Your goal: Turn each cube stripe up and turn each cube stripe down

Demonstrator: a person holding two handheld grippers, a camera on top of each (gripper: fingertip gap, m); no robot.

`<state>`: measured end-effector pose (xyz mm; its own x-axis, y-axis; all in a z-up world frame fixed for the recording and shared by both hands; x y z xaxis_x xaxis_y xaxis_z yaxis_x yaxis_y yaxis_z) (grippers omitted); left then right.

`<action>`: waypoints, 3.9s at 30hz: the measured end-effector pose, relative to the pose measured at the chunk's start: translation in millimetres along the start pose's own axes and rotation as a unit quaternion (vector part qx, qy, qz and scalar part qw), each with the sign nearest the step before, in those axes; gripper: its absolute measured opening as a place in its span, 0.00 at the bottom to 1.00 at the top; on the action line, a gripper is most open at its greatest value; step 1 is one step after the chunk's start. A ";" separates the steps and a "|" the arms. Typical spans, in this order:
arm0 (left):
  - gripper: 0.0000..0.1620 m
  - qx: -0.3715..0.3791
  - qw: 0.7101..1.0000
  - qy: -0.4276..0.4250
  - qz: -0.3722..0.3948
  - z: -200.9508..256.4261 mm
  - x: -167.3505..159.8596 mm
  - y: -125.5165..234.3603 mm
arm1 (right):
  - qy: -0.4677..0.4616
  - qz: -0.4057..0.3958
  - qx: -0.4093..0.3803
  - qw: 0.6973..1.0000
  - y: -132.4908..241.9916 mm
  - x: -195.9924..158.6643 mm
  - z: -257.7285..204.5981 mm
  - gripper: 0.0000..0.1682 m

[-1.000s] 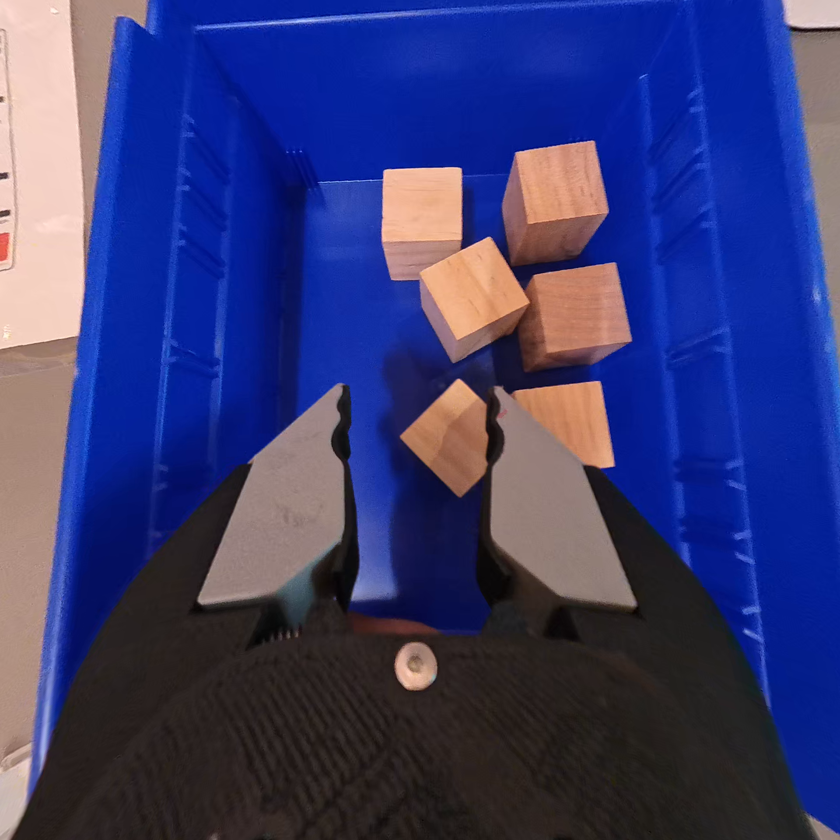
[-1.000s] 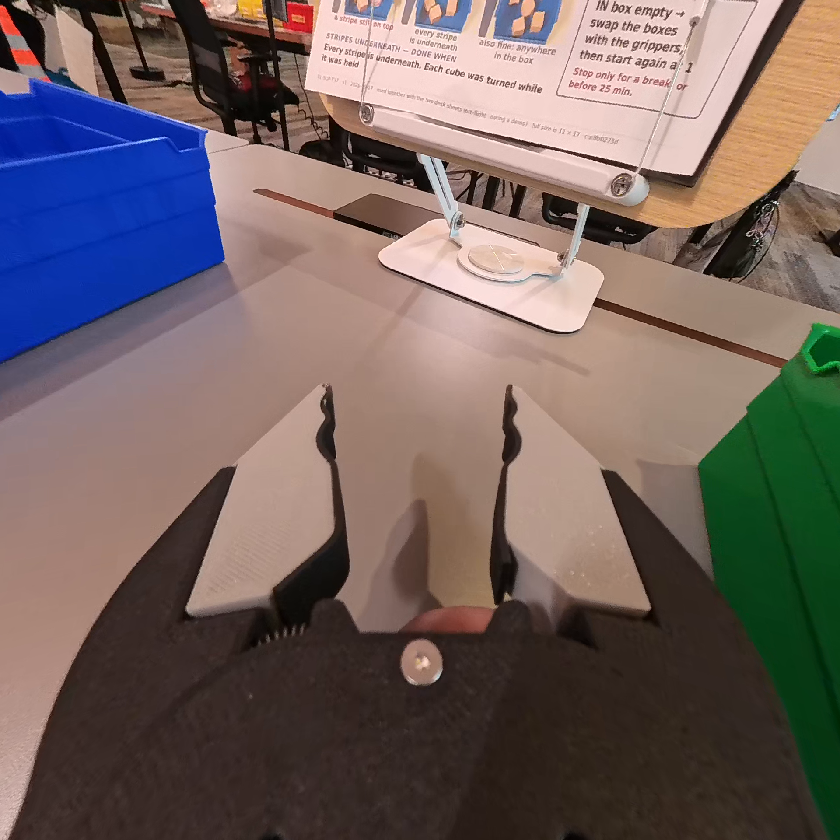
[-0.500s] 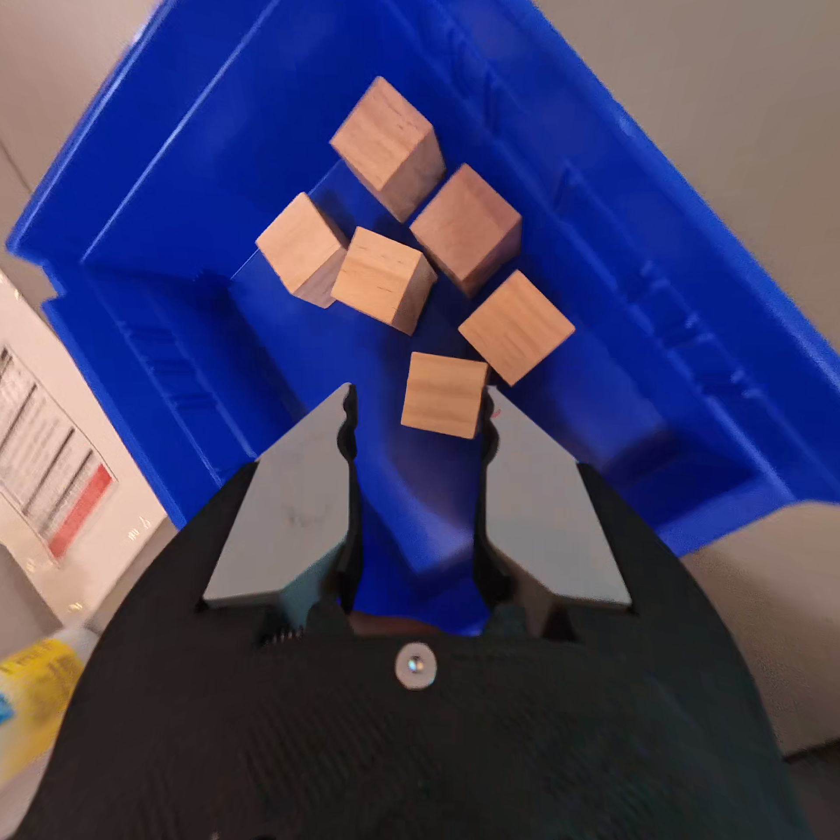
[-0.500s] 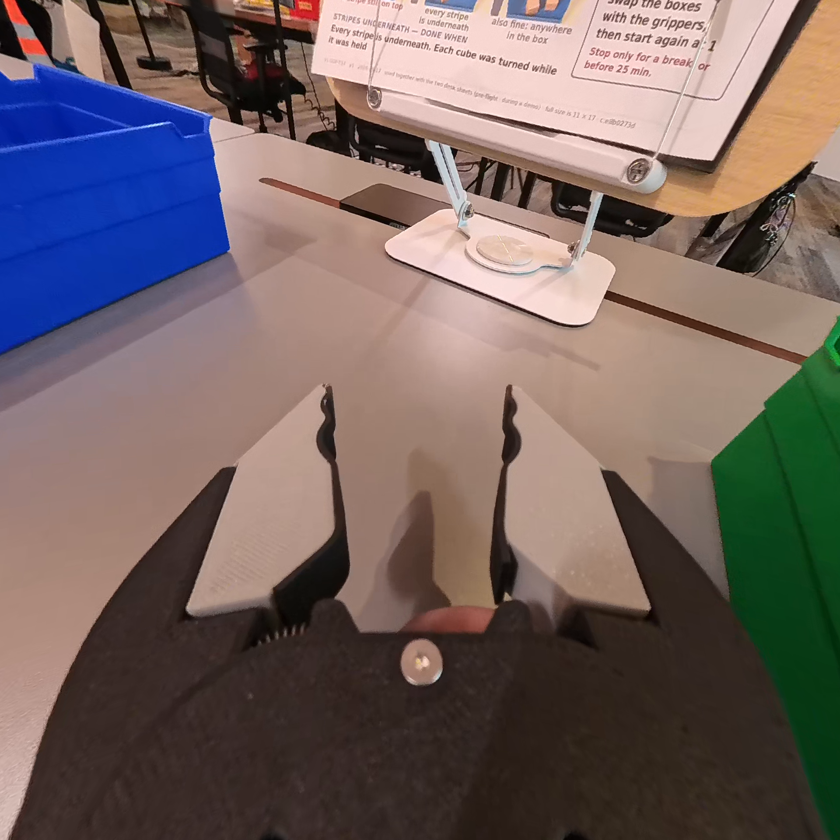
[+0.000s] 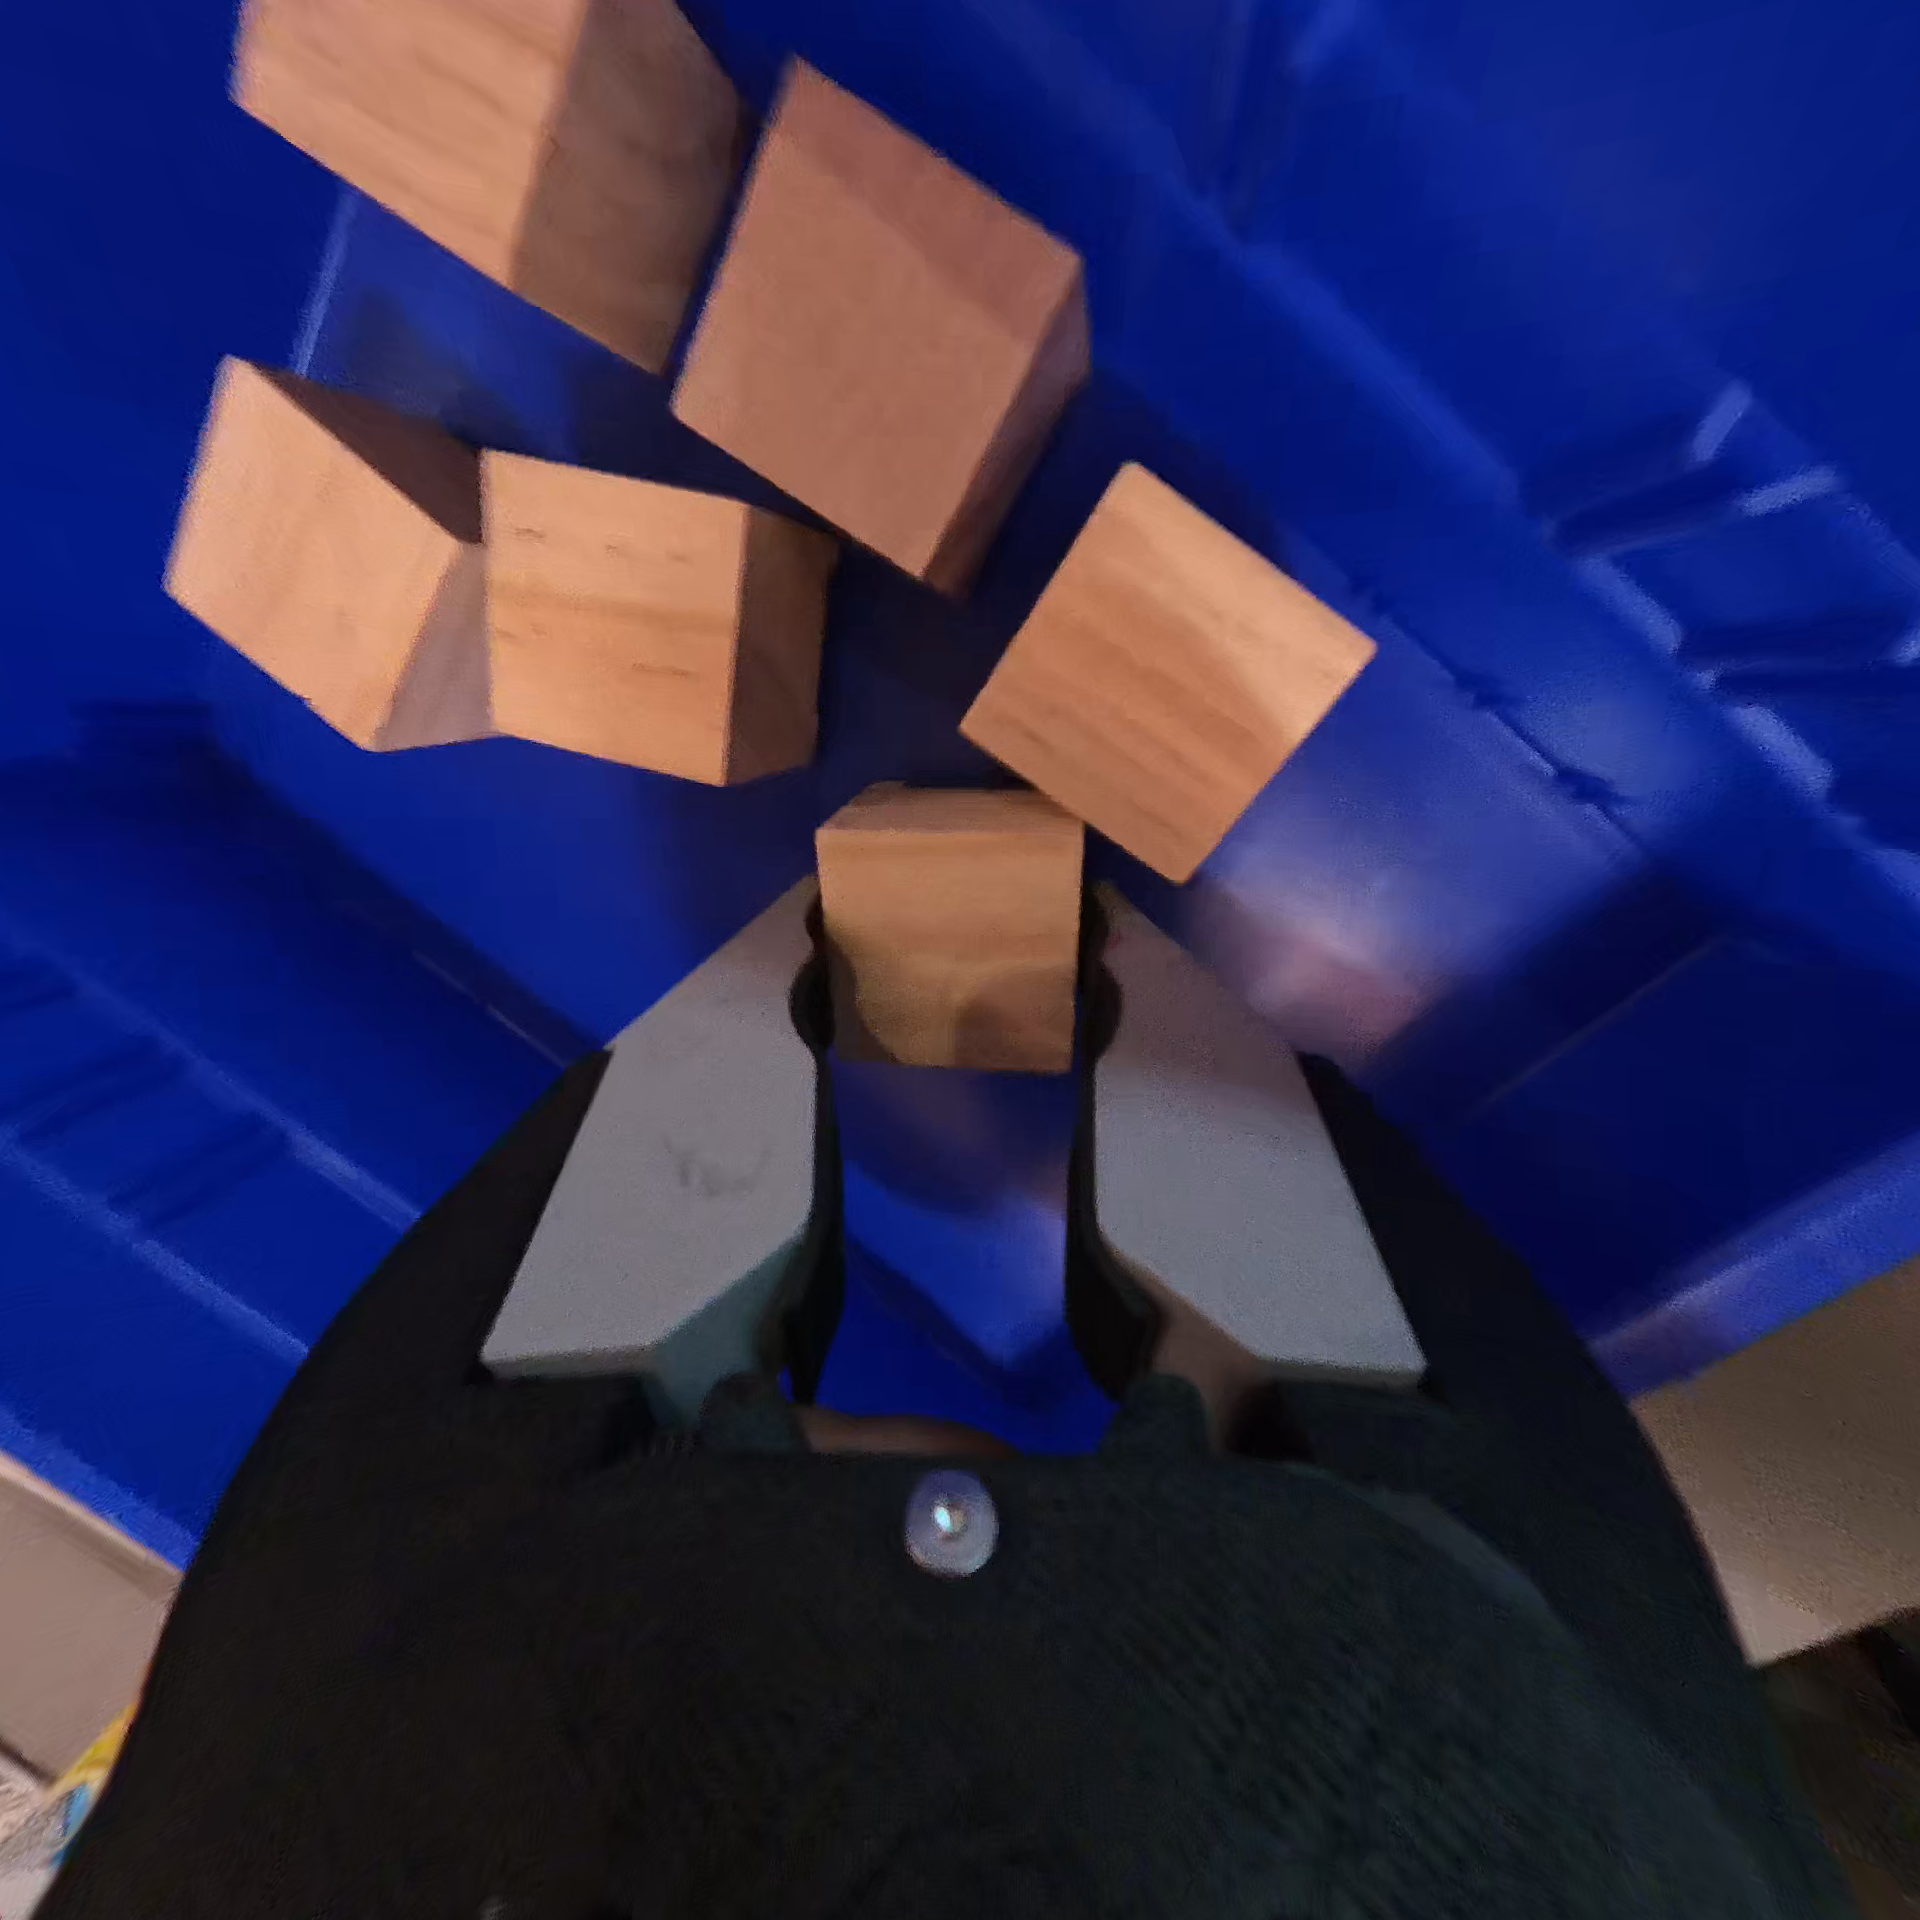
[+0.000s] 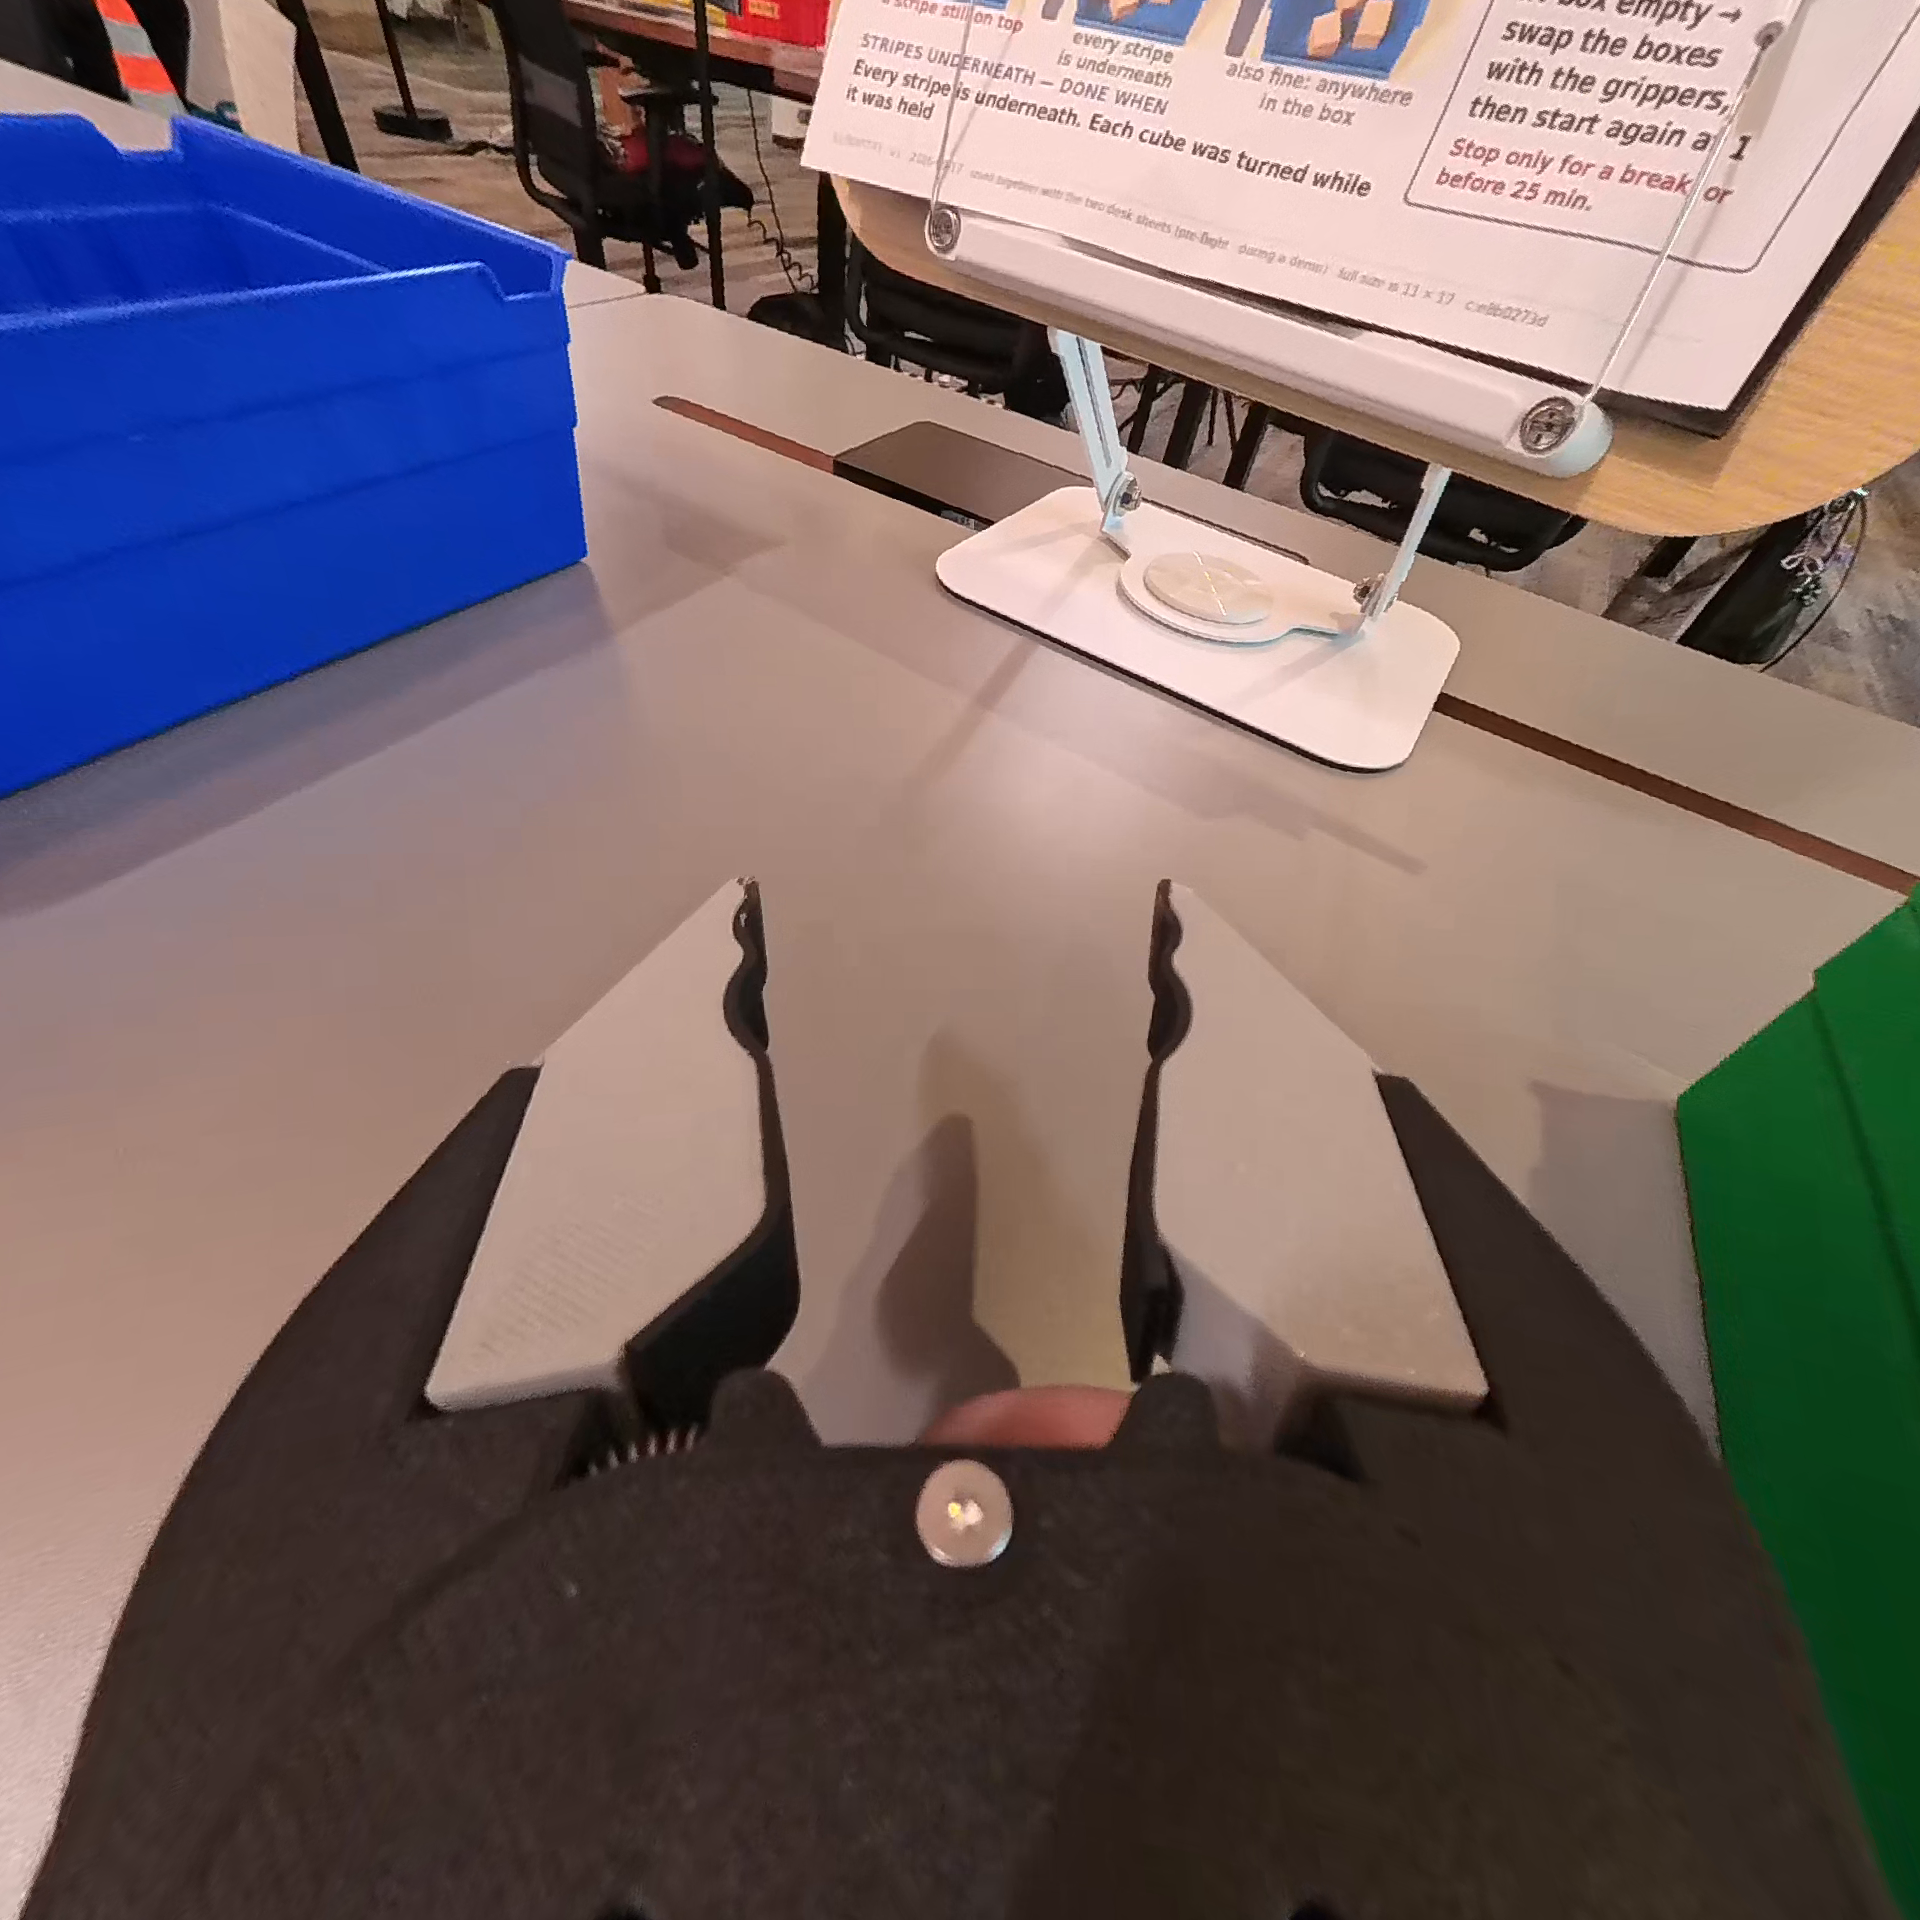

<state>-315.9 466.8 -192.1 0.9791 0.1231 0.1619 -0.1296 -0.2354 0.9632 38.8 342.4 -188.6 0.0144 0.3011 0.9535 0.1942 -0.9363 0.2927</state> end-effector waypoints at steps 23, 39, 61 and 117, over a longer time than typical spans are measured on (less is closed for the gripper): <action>0.27 0.198 0.707 -0.328 0.595 203.4 134.9 116.7 | -0.206 -0.096 0.685 0.693 80.3 26.4 -79.4 0.39; 0.27 0.256 0.690 -0.261 0.625 193.0 163.0 69.8 | -0.274 -0.118 0.614 0.731 54.7 24.8 -61.4 0.25; 0.00 0.264 0.786 -0.138 0.541 170.8 169.9 35.3 | -0.073 -0.099 -0.072 0.990 125.5 94.9 177.7 0.25; 0.25 0.053 0.944 -0.139 0.296 32.4 35.0 84.1 | 0.002 -0.110 0.193 0.975 16.1 -16.0 -20.3 0.31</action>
<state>-287.4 420.0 -112.4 0.7459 -0.3138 0.5875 -0.6640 -0.2814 0.6928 21.8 318.9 -197.7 -0.0728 0.4858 0.8710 0.5475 -0.7105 0.4421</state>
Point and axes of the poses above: each gripper's, where its closed fingertips meet, y back along the fingers, x out of its top, z = x × y across the jaws, the point moved 8 cm from there along y, back along the fingers, and after that the axes turned 12 degrees about -y, right-handed, at the moved point
